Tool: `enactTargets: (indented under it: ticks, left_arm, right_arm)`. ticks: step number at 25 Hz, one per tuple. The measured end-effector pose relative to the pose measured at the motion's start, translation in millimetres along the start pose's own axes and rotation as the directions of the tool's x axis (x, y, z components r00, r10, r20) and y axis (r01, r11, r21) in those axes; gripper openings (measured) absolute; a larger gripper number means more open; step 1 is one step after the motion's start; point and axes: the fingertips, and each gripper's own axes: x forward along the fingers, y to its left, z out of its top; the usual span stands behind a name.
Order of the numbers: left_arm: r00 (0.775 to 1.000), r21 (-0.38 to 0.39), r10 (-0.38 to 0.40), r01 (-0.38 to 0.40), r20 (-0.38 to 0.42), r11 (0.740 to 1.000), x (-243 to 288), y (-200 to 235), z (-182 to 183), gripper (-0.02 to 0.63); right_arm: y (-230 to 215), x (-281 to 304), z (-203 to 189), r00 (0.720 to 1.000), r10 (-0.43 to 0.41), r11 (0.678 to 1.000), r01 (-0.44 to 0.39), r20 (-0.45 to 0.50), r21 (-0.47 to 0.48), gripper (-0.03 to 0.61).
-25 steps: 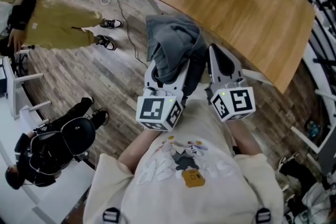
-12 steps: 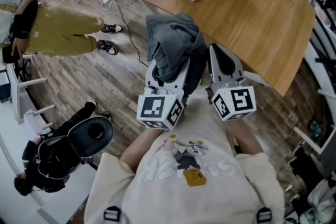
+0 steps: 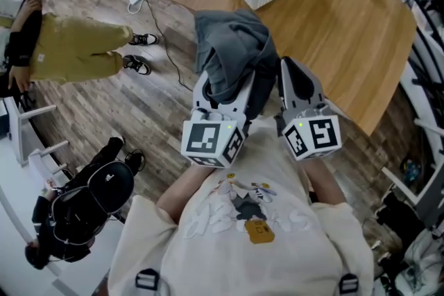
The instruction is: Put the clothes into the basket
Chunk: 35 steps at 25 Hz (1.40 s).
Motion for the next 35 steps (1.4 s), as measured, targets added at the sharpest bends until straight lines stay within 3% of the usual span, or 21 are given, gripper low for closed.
enactTargets:
  ticks: [5, 10, 18, 28, 35]
  left_arm:
    - [1.0, 0.011, -0.019, 0.019, 0.002, 1.0, 32, 14, 23, 0.267]
    - [0.999, 0.028, -0.053, 0.053, 0.009, 0.998, 65, 35, 53, 0.267]
    - [0.988, 0.049, -0.157, 0.157, -0.013, 0.986, 124, 76, 96, 0.267]
    - [0.947, 0.091, -0.313, 0.318, -0.066, 0.944, 165, 103, 120, 0.267]
    - [0.924, 0.087, -0.367, 0.376, -0.103, 0.922, 177, 106, 119, 0.267]
  right_arm:
    - [-16, 36, 10, 0.999, -0.033, 0.999, 0.033, -0.009, -0.008, 0.025]
    - [-16, 77, 33, 0.999, -0.027, 1.0, 0.027, 0.039, 0.004, 0.025]
    - [-22, 154, 51, 0.992, -0.11, 0.994, 0.11, 0.054, 0.01, 0.025]
    - [-21, 202, 58, 0.971, -0.23, 0.973, 0.229, 0.069, 0.028, 0.025]
    - [-28, 204, 56, 0.951, -0.304, 0.952, 0.302, 0.062, 0.042, 0.025]
